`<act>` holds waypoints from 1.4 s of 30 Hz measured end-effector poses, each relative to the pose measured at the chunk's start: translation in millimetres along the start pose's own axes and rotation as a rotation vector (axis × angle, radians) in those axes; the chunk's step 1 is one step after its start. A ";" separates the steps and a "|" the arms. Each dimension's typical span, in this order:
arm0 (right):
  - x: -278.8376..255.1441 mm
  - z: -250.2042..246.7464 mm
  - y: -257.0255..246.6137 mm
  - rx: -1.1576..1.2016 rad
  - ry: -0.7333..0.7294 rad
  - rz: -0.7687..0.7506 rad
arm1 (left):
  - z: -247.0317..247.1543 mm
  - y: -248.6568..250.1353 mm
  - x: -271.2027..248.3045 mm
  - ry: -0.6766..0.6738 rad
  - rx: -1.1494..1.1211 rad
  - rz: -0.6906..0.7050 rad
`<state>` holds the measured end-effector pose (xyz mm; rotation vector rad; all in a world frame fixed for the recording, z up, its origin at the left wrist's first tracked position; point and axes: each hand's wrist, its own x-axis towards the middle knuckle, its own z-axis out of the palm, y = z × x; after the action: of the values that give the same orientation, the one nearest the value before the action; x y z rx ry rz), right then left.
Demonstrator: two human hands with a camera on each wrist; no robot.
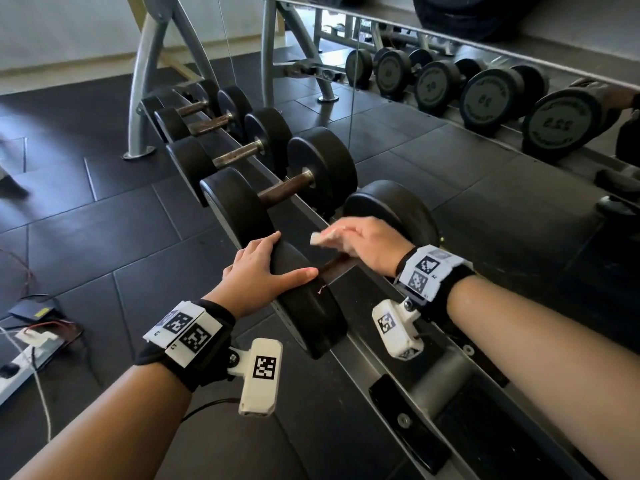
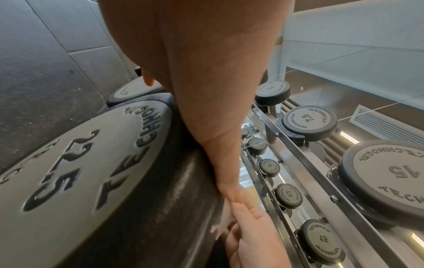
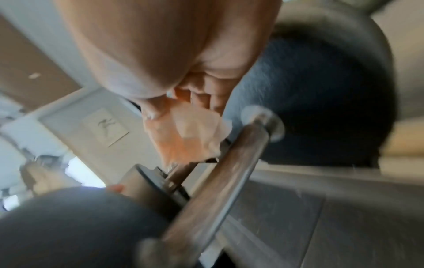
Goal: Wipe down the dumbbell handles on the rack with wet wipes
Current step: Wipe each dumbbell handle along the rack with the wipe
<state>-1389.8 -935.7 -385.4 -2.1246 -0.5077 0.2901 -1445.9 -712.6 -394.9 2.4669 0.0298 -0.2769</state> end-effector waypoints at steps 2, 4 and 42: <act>8.0 -7.9 1.4 -0.214 0.093 -0.026 | -0.9 0.1 0.0 -0.012 -0.022 -0.003; 14.8 -7.5 5.0 -0.575 -0.069 0.043 | -1.3 0.9 -0.3 -0.018 -0.039 -0.009; 36.3 7.9 19.3 -0.165 0.046 -0.023 | -3.1 7.2 -3.5 -0.036 -0.108 -0.044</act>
<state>-1355.8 -923.0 -406.3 -2.2780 -0.5446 0.1912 -1448.1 -716.2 -387.4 2.3559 0.0819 -0.3303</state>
